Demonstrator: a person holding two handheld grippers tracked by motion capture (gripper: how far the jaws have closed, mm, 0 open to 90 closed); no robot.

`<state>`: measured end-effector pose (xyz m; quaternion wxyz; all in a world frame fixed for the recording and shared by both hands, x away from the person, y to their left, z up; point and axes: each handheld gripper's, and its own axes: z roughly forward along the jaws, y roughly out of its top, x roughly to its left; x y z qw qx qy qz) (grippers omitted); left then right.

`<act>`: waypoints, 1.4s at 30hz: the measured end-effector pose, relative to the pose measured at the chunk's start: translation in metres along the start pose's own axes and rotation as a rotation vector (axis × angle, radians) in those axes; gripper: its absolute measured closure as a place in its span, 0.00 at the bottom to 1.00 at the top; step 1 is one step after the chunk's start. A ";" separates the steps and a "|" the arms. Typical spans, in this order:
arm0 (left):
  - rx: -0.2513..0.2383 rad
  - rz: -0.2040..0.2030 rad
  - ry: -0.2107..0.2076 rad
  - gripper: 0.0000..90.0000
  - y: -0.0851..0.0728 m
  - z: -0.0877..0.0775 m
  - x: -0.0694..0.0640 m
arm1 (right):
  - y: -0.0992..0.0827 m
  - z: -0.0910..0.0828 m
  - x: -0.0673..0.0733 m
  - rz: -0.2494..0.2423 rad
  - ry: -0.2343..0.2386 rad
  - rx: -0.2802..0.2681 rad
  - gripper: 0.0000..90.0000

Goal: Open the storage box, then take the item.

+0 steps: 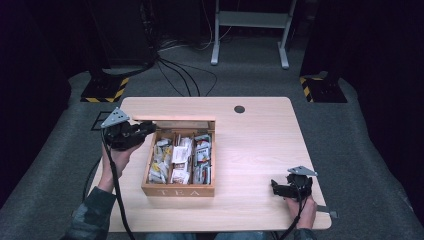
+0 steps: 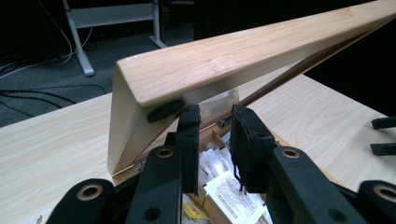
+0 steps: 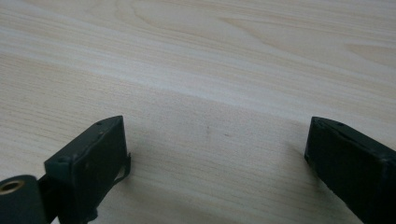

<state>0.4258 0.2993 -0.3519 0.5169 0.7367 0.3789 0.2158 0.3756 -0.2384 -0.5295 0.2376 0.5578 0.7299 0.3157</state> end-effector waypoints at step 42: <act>-0.005 0.002 0.000 0.81 0.001 0.001 0.000 | 0.030 -0.018 0.028 -0.042 0.111 -0.045 0.06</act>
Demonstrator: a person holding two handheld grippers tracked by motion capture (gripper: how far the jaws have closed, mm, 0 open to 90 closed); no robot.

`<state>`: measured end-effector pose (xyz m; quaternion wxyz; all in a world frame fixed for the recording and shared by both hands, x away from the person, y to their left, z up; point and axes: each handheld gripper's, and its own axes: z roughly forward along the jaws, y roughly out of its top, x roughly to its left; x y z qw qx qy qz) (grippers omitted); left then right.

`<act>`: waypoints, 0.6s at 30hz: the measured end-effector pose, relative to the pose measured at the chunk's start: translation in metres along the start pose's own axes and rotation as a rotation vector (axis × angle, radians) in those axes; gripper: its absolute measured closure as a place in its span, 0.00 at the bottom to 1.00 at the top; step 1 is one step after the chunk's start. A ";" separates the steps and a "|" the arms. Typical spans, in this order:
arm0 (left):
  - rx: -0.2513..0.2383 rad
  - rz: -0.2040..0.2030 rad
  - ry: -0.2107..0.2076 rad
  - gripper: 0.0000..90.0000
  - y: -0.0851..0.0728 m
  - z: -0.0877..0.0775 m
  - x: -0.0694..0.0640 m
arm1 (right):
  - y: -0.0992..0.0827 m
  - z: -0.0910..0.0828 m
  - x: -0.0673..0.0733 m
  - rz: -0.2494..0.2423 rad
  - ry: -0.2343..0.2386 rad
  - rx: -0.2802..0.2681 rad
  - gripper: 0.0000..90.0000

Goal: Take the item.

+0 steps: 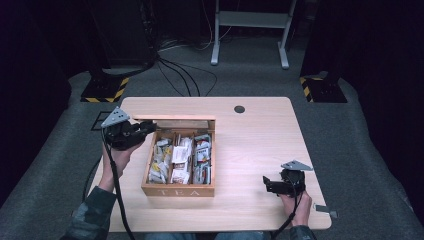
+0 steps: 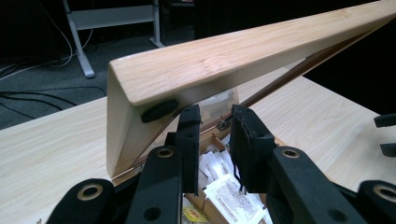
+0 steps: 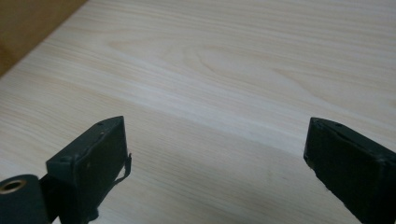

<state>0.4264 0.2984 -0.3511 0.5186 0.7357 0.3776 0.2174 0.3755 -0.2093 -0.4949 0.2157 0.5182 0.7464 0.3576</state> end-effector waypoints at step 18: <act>-0.003 -0.001 0.005 0.81 0.001 0.001 0.000 | 0.051 -0.005 0.062 -0.135 0.145 -0.017 0.07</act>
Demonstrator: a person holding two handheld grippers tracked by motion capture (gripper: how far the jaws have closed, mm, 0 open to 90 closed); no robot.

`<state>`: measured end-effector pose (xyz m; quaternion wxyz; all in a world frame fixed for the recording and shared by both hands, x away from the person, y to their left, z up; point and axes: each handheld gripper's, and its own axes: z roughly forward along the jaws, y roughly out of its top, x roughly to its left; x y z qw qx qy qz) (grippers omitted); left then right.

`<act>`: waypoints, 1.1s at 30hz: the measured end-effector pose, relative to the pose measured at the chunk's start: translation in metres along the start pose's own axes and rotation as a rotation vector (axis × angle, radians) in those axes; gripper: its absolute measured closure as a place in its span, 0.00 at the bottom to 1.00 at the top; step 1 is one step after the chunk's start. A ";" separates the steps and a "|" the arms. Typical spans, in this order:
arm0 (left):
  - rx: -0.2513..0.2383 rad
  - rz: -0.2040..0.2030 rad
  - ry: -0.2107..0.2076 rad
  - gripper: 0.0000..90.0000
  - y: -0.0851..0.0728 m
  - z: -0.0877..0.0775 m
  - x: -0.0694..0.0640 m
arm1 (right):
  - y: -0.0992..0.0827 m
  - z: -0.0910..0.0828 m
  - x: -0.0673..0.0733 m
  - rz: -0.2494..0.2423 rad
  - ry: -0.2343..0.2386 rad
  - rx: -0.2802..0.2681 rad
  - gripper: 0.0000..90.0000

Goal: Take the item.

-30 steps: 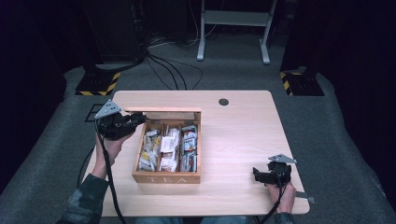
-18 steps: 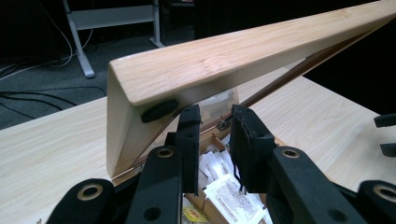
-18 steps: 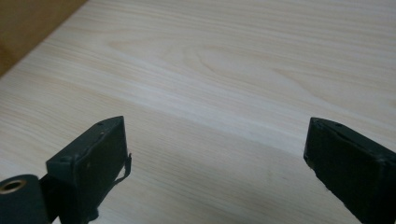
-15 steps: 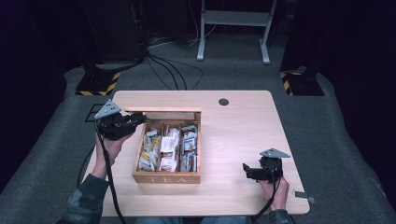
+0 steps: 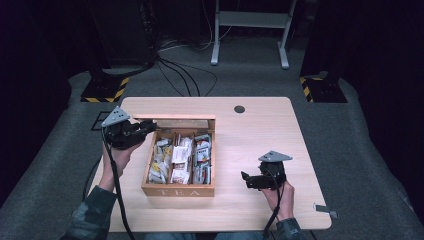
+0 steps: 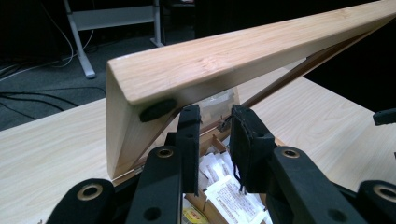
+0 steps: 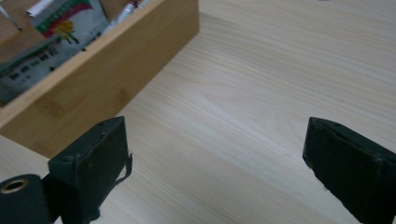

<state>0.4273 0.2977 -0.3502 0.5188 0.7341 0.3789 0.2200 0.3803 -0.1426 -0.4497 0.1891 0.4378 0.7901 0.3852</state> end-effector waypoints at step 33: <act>0.001 0.002 -0.001 0.81 0.001 0.000 0.001 | 0.083 0.050 0.102 -0.251 0.264 0.030 0.09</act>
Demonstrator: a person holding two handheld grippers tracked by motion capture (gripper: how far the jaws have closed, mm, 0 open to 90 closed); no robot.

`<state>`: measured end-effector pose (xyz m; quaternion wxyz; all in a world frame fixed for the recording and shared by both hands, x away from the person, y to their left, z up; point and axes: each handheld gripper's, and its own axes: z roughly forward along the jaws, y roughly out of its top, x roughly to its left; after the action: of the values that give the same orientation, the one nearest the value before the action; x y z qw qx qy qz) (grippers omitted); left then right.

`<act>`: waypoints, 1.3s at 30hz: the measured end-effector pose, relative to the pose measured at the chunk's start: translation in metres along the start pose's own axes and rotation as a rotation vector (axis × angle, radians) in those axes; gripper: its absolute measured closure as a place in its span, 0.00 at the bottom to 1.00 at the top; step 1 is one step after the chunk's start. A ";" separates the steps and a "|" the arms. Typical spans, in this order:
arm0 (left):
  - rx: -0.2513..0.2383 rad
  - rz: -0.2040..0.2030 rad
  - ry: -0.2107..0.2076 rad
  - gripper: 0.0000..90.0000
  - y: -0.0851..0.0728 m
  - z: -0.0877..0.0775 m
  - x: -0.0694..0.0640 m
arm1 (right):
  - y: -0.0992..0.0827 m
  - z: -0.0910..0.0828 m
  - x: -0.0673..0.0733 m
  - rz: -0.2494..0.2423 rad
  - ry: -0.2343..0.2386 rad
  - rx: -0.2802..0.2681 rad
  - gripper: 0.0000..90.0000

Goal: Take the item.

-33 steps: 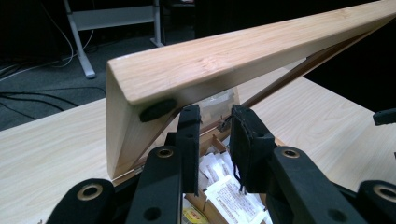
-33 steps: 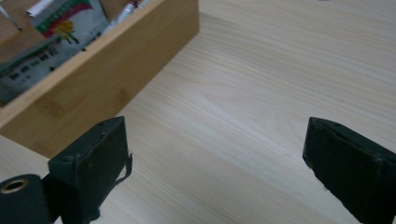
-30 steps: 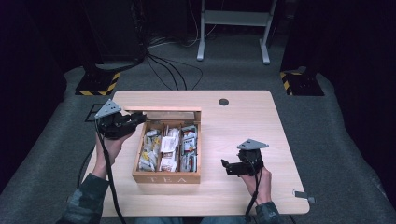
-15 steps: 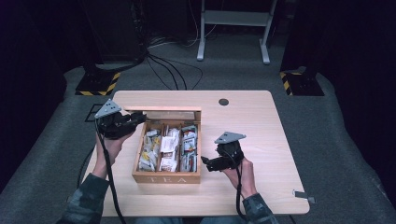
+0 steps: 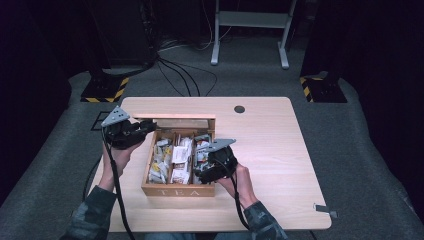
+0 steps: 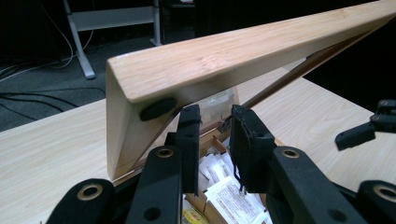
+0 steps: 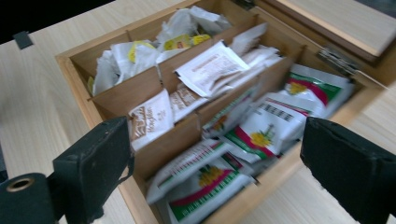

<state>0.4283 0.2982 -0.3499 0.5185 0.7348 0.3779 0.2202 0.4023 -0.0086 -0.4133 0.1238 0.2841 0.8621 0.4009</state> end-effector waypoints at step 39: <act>-0.007 0.001 -0.005 0.81 0.001 0.001 0.000 | 0.020 0.087 0.039 -0.035 0.101 0.248 0.64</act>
<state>0.4289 0.2972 -0.3490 0.5217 0.7338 0.3754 0.2201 0.4169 0.0785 -0.4544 0.0512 0.2616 0.9150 0.3027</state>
